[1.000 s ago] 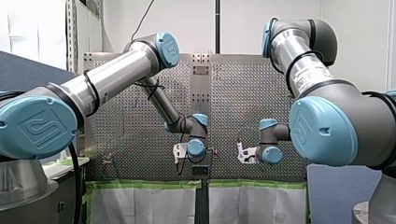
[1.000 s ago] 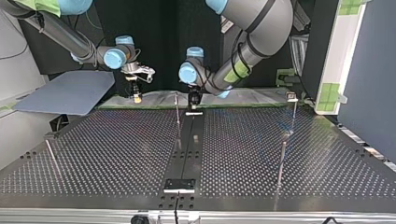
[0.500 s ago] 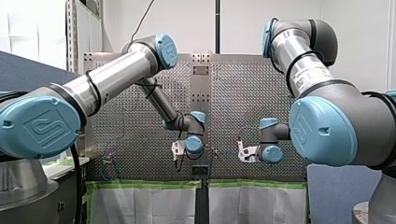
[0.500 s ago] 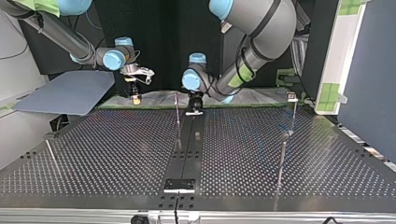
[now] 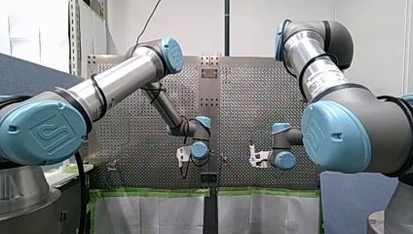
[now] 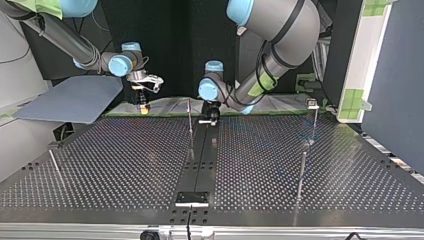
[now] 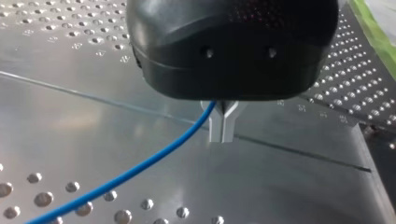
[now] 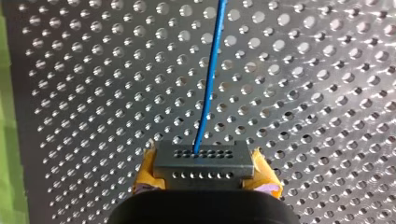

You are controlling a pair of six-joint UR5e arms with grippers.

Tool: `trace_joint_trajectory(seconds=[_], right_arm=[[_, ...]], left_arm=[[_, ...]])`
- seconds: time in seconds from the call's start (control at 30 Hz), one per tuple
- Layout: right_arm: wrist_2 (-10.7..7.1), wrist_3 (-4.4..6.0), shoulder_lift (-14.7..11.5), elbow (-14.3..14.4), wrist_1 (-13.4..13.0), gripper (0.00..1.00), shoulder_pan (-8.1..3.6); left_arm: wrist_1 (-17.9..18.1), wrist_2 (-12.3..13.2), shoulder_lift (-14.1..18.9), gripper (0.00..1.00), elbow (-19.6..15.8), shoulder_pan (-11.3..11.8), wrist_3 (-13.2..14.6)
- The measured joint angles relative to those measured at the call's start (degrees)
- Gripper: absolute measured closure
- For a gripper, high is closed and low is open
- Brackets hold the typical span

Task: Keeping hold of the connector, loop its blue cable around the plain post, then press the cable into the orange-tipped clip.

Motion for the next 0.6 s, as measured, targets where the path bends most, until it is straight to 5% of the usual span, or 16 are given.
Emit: trace_joint_trajectory(seconds=[0.17, 0.6], right_arm=[[-0.46, 1.49, 0.01, -0.91, -0.27, 1.00, -0.16], [-0.45, 2.10, 0.12, -2.04, -0.43, 1.00, -0.73]], left_arm=[[-0.13, 0.38, -0.01, 1.00, 0.85, 0.26, -0.05], [-1.11, -0.05, -0.67, 1.00, 2.29, 0.57, -0.14]])
